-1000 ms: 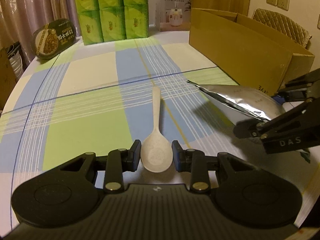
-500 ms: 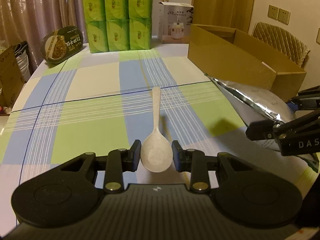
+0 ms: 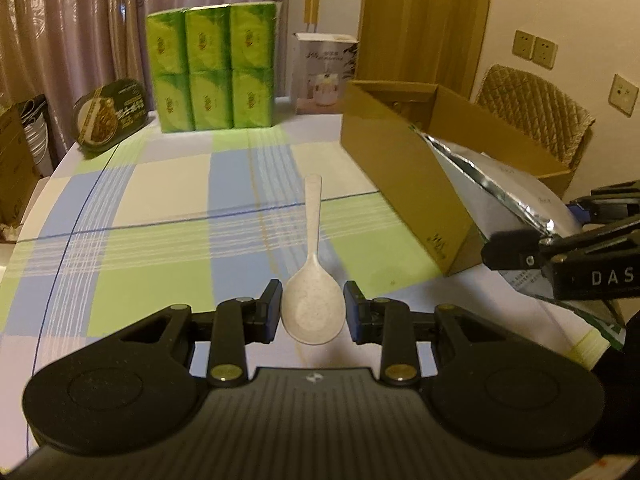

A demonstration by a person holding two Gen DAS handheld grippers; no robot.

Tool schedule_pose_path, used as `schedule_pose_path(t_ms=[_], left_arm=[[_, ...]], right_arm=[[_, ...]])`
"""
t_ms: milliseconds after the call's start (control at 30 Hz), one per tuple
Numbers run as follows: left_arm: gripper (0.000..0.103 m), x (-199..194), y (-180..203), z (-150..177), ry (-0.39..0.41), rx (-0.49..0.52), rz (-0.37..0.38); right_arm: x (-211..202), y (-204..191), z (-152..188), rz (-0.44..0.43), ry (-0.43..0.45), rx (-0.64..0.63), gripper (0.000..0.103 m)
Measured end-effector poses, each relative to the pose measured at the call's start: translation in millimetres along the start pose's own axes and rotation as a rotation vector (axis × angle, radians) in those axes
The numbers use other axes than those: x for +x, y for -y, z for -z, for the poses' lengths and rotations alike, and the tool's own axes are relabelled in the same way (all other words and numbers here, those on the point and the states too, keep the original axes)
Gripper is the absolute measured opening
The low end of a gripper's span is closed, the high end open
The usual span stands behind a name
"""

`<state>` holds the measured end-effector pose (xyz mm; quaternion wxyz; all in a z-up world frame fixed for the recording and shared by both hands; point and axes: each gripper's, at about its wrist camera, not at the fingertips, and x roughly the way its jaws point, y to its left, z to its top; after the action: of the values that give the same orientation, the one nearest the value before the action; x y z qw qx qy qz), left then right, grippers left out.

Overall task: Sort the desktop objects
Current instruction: 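Carry the spoon and foil bag in both tools over the cardboard box, then lower the spoon into the cardboard box and open the left tool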

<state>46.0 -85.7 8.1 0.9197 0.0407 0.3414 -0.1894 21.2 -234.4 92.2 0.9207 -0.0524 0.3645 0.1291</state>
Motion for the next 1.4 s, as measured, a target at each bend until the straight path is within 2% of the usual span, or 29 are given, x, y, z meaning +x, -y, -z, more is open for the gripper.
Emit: schedule_pose_path(t_ms=[200,433,767,1067,1400], left_arm=[[0.028,0,24,-27,0.036,0.01,0.038],[0.028,10,55,-69,0.078,0.012,0.104],[0.028,44,104,-119,0.1,0.026,0.164],[0.028,81,131,-137,0.065,0.023,0.189],[0.028,107,141,-141,0.038,0.026,0.194]], right_arm=[[-23,22,-18,0.03,0.069,0.021,0.052],[-30,63,-47,0.087,0.126,0.028,0.052],[-3,136,-71,0.139,0.13,0.09,0.052],[19,171,-72,0.131,0.115,0.132,0.052],[32,188,-70,0.126,0.102,0.156,0.052]])
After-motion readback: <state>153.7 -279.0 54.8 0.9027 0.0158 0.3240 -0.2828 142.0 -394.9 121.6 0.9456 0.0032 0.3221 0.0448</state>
